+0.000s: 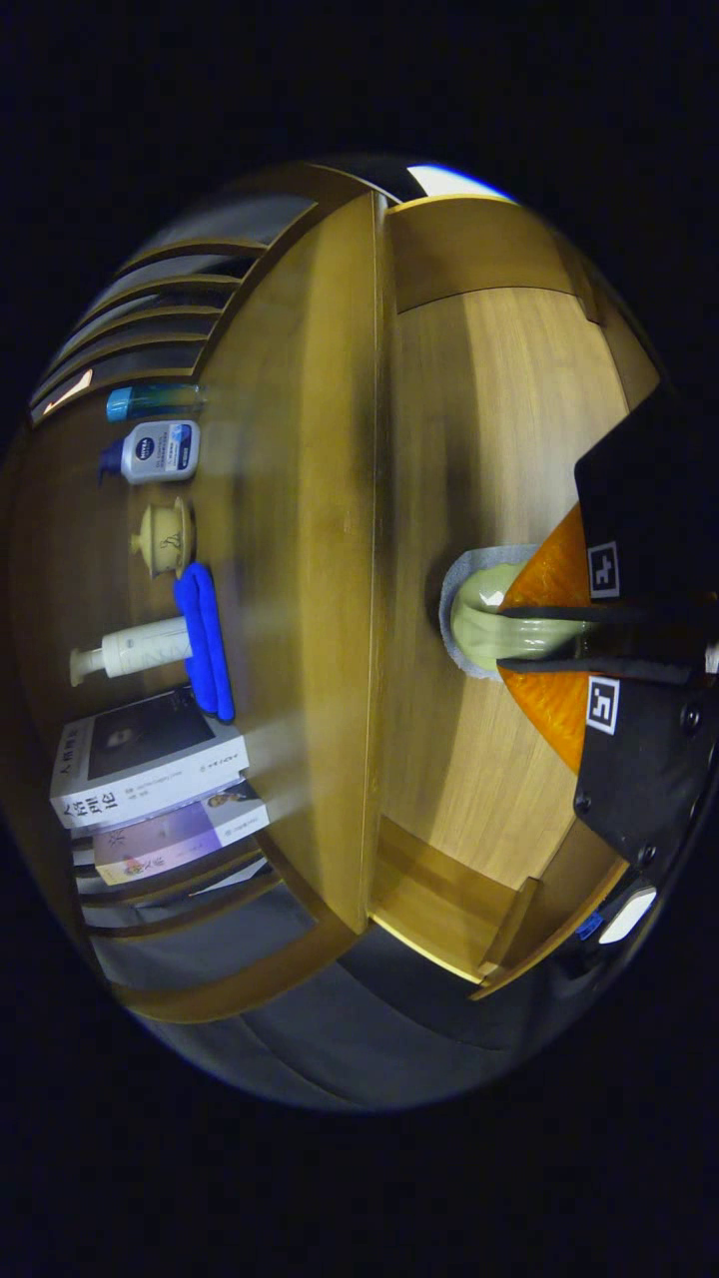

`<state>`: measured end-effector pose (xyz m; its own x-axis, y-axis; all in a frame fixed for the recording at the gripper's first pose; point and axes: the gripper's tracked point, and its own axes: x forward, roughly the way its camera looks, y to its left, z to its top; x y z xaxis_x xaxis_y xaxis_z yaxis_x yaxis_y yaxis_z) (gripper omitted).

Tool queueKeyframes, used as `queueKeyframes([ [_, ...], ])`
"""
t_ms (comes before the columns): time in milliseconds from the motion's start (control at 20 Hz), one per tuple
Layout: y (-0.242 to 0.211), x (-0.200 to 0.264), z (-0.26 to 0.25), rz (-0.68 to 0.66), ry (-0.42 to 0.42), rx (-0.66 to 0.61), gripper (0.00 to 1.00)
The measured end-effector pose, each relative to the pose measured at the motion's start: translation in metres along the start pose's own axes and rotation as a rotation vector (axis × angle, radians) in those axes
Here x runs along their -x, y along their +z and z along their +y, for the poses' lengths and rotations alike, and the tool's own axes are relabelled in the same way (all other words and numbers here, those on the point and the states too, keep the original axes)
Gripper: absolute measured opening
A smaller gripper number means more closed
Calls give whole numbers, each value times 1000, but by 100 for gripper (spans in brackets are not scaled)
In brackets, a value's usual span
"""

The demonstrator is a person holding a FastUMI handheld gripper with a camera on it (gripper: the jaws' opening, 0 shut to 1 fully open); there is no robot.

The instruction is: Pull open the drawer, take out the items inside it, and place them on the countertop above the cabinet.

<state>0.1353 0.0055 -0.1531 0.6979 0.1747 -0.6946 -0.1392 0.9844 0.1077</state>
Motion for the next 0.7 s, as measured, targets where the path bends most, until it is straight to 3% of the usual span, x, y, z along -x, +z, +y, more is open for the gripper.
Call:
queueKeyframes([
  [700, 28, 55, 10, -193, 67, -34, 14],
])
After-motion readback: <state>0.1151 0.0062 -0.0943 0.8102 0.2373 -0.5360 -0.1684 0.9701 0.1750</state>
